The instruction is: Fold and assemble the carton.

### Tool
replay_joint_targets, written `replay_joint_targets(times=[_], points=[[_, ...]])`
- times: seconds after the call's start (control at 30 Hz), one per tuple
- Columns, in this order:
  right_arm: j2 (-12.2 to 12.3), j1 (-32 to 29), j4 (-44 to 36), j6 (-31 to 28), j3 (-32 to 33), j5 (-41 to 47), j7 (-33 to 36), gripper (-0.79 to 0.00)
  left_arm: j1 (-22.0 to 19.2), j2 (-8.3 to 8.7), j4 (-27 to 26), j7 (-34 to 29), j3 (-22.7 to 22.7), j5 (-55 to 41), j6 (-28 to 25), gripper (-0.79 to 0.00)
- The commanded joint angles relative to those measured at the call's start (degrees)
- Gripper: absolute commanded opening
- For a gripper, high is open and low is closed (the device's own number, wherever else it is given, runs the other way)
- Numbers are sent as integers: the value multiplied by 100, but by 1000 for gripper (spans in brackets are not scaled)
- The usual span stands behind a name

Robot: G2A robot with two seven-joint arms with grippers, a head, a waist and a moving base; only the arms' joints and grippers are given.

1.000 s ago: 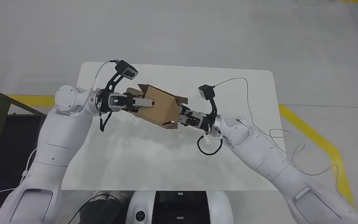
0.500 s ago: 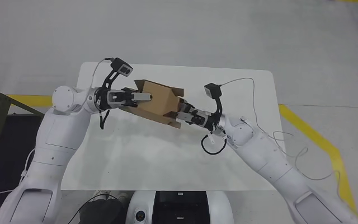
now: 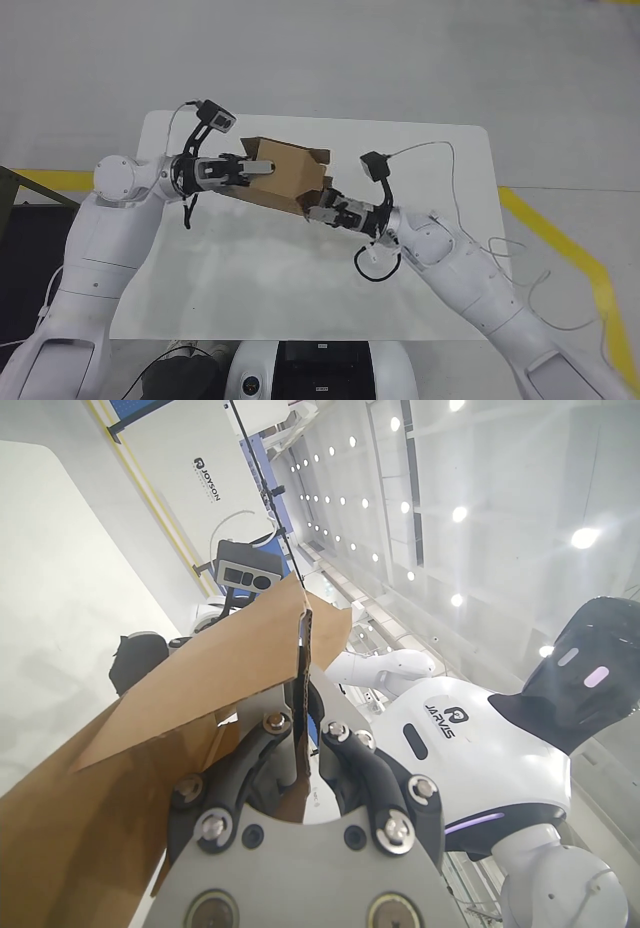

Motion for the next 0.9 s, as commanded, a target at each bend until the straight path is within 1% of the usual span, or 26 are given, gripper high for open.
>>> replay_joint_targets(times=[0.0,0.1,0.2,0.3,0.47,0.53,0.73,0.87], points=[[-12,-26,66,-53,19,292,52,0,19,-2,22,46,-35,-48,-22,-785],[-25,-43,154,-160,32,634,236,0,48,-4,69,170,-115,-158,-48,-785],[-25,-40,275,-184,92,635,343,0,60,-8,91,231,-183,-288,-35,-785],[-34,-66,327,-145,131,417,312,0,69,-13,70,238,-209,-382,19,-785],[-60,-72,285,91,145,-484,159,0,80,-26,-32,263,-204,-410,76,-785],[-81,-109,229,155,122,-708,65,0,79,-34,-58,273,-184,-414,102,-785],[-161,-106,156,362,96,-1073,-232,0,66,-60,-142,87,-44,-435,270,-785],[-206,-89,166,401,142,-1153,-451,0,82,-61,-186,-65,-4,-365,349,-785]])
